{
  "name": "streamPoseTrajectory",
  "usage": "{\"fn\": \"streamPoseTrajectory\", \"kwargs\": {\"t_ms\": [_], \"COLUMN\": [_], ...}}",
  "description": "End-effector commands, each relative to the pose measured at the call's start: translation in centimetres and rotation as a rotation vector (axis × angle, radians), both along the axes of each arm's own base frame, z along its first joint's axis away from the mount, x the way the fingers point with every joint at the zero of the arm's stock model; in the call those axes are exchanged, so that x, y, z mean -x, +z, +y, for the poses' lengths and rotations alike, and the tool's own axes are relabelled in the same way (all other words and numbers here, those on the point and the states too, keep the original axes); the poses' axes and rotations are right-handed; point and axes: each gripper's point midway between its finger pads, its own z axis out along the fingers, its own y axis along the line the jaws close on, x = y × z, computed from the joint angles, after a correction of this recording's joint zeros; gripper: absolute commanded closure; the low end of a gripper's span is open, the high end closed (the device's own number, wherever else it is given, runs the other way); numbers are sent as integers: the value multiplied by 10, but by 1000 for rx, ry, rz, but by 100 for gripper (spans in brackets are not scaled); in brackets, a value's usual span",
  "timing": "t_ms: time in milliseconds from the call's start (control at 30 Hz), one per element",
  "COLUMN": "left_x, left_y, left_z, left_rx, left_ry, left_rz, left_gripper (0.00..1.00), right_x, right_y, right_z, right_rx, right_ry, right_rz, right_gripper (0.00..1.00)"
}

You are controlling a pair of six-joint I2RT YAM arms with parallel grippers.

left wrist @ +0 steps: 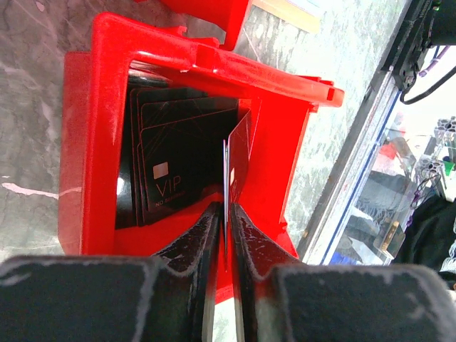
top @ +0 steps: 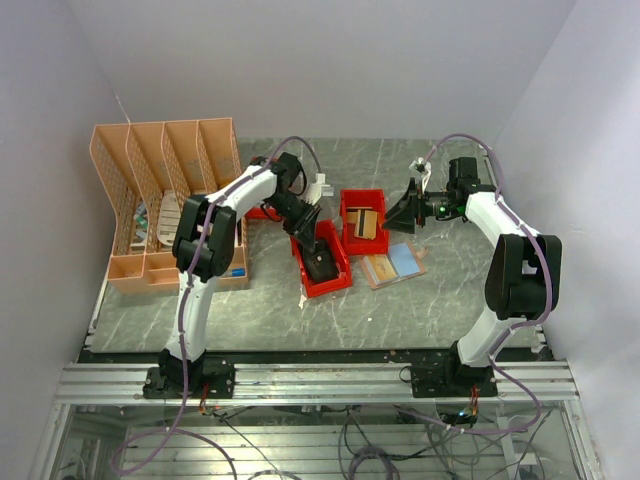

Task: Put the credit cards into the card holder
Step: Pick up the credit card from the storage box.

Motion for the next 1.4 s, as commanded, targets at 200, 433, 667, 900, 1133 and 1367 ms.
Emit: {"fn": "streamPoseTrajectory", "kwargs": {"t_ms": [200, 433, 667, 900, 1133, 1367], "left_x": [-20, -56, -73, -50, -33, -39], "left_y": [19, 47, 87, 166, 183, 139], "left_z": [1, 18, 33, -8, -19, 14], "left_rx": [22, -70, -106, 295, 482, 163], "left_ry": [74, 281, 464, 663, 843, 803], "left_rz": [-53, -225, -330, -142, 171, -68], "left_gripper": [89, 93, 93, 93, 93, 93], "right_x": [-4, -4, -1, 3, 13, 26], "right_y": [7, 9, 12, 29, 53, 51], "right_z": [-1, -1, 0, 4, 14, 35], "right_rx": [-17, -20, -23, -25, -4, 34], "right_ry": [12, 13, 19, 21, 26, 73], "right_rz": [-22, -26, -29, -49, -54, -34], "right_gripper": [46, 46, 46, 44, 43, 41]}}
